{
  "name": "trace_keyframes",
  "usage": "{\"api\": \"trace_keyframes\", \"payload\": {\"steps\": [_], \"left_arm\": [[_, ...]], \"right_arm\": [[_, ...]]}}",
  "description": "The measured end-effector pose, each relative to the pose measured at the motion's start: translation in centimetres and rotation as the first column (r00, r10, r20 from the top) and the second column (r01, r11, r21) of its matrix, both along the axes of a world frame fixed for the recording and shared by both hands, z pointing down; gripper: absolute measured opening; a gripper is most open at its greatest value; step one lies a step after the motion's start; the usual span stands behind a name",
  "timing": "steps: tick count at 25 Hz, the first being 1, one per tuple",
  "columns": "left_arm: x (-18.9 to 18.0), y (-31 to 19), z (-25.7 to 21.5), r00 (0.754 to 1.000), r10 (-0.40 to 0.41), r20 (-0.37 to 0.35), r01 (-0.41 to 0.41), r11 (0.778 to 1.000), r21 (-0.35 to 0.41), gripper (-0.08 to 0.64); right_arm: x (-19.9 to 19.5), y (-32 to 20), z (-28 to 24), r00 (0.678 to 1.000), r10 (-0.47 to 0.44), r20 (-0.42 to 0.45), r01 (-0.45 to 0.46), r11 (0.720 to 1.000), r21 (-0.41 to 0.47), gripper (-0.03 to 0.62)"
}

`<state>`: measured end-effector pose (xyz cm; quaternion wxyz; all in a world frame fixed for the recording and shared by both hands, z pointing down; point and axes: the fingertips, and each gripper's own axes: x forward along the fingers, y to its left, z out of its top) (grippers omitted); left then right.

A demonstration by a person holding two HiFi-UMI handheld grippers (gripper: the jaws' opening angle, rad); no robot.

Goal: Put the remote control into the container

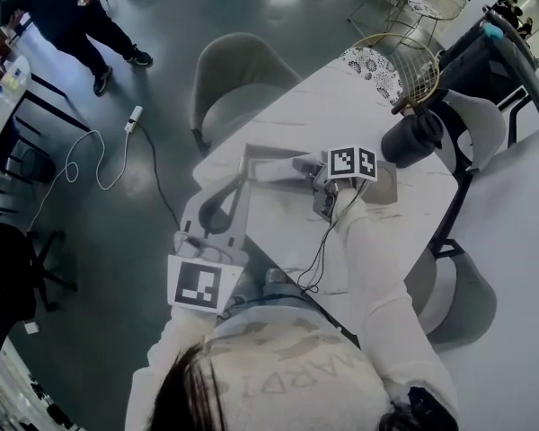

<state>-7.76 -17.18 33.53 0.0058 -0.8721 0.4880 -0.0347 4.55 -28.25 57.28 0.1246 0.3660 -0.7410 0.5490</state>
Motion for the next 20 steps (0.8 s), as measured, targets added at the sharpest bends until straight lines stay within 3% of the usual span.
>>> {"api": "trace_keyframes", "payload": {"steps": [3, 6, 12, 20], "left_arm": [[0.2, 0.1, -0.1, 1.000, 0.004, 0.000, -0.004, 1.000, 0.001, 0.014], [0.3, 0.3, 0.0, 1.000, 0.008, 0.009, -0.008, 1.000, 0.000, 0.014], [0.2, 0.3, 0.3, 1.000, -0.002, 0.013, 0.002, 1.000, -0.007, 0.014], [-0.3, 0.2, 0.3, 1.000, -0.007, 0.008, 0.007, 1.000, -0.005, 0.014]], "right_arm": [[-0.4, -0.1, 0.9, 0.980, 0.143, 0.137, -0.128, 0.985, -0.114, 0.095], [-0.5, -0.1, 2.3, 0.968, 0.192, 0.159, -0.164, 0.970, -0.177, 0.097], [-0.9, -0.5, 2.7, 0.999, 0.032, 0.034, -0.027, 0.990, -0.138, 0.118], [-1.1, -0.1, 2.3, 0.991, -0.114, -0.073, 0.110, 0.992, -0.053, 0.146]]}}
